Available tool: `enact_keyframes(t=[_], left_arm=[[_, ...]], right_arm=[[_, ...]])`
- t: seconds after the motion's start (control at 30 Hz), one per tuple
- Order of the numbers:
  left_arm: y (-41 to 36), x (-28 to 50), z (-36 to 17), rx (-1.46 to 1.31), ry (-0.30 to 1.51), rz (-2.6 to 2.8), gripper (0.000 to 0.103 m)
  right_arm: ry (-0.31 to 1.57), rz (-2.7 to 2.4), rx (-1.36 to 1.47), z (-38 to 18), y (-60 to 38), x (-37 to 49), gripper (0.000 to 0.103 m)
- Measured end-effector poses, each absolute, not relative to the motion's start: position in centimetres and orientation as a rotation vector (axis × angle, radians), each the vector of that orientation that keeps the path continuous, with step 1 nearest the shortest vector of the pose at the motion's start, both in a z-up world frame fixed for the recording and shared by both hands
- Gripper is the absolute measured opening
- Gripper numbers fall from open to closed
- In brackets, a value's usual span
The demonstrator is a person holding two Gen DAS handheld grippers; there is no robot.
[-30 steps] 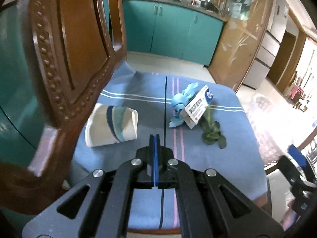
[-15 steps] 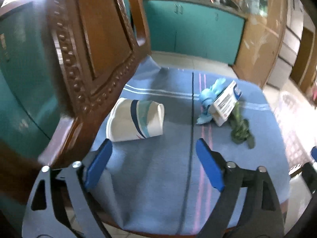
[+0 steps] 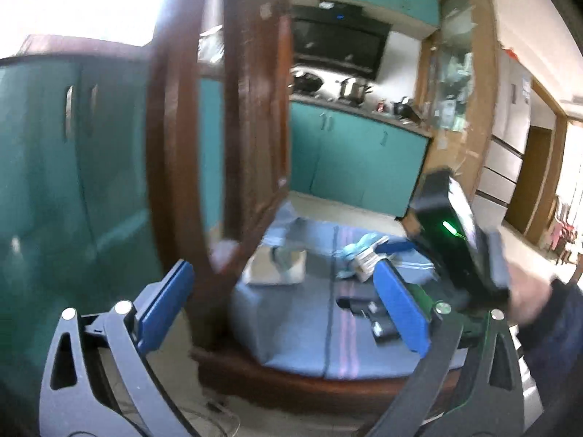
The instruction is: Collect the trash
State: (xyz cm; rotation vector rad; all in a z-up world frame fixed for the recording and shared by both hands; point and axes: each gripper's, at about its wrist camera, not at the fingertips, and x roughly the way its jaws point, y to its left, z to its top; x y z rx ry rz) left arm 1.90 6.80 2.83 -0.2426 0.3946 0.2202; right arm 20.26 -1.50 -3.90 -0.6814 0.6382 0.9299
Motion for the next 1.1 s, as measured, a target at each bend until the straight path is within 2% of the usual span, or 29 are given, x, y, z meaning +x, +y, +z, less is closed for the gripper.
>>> enact_keyframes(t=[0.2,0.47,0.57,0.6,0.67,0.7,0.8,0.93,1.1], left_arm=[[10.4,2.6,2.1,-0.334,0.451,0.244,0.099],[12.0,2.9,1.5,-0.379,0.499,0.228,0.099],[12.1,3.4,1.5,-0.379,0.516,0.217,0.099],[12.0,3.5,1.4,-0.371,0.518,0.216,0.099],[11.8,3.7,1.5,-0.363,0.524,0.211,0.099],[11.5,3.8,1.5,-0.359,0.529,0.207,0.099],[10.9,4.1,1.4,-0.345,0.541,0.197,0.099],[9.4,4.9,1.4,-0.304,0.560,0.168,0.099],[5.6,7.7,0.1,-0.197,0.666,0.047,0.099]], right_arm=[[0.823,1.087,-0.872,-5.0,6.7,26.4,0.093],[1.005,1.175,-1.094,-8.5,13.0,28.9,0.093],[1.010,1.167,-1.140,-10.1,13.8,29.0,0.093],[1.010,1.146,-1.139,-10.4,13.7,29.2,0.092],[1.081,1.110,-1.083,-11.0,13.1,30.1,0.071],[1.103,1.117,-1.022,-10.8,12.5,30.3,0.070],[1.063,1.104,-0.974,-10.3,10.6,28.8,0.068],[0.917,1.032,-0.835,-7.3,6.1,25.5,0.068],[0.695,0.736,-0.415,0.6,-6.3,21.1,0.069]])
